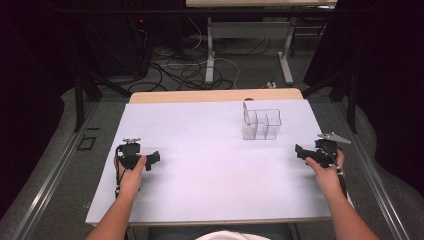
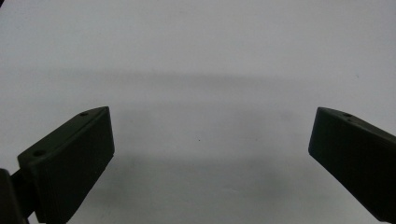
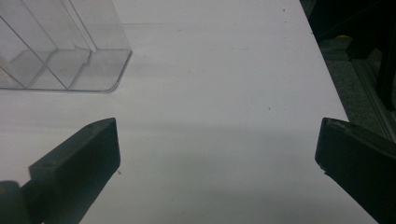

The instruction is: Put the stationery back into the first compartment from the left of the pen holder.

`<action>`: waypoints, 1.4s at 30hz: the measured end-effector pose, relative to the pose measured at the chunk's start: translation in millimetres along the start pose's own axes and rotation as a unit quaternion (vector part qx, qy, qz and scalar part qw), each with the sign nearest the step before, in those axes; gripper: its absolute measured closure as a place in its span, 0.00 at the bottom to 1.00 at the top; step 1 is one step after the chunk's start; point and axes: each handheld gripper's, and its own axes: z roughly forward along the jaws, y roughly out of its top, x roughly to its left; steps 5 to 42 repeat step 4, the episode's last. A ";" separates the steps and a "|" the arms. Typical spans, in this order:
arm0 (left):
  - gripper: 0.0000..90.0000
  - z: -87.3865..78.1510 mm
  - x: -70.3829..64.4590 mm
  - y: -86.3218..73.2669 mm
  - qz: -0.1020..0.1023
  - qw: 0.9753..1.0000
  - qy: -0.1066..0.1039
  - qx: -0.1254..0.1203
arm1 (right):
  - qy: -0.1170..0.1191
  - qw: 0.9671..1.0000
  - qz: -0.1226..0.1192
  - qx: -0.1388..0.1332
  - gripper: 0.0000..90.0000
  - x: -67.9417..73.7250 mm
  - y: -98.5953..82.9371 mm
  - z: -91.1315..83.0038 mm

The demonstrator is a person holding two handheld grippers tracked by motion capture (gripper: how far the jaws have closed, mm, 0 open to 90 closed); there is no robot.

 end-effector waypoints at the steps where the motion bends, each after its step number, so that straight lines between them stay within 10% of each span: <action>1: 0.00 -0.3 0.4 0.3 0.000 1.000 -0.001 0.002 | 0.003 1.000 0.000 0.001 0.00 -0.2 0.3 -0.3; 42: 0.00 0.4 0.8 0.4 0.001 1.000 0.003 -0.001 | 0.002 1.000 0.002 0.002 0.00 0.6 0.4 -0.5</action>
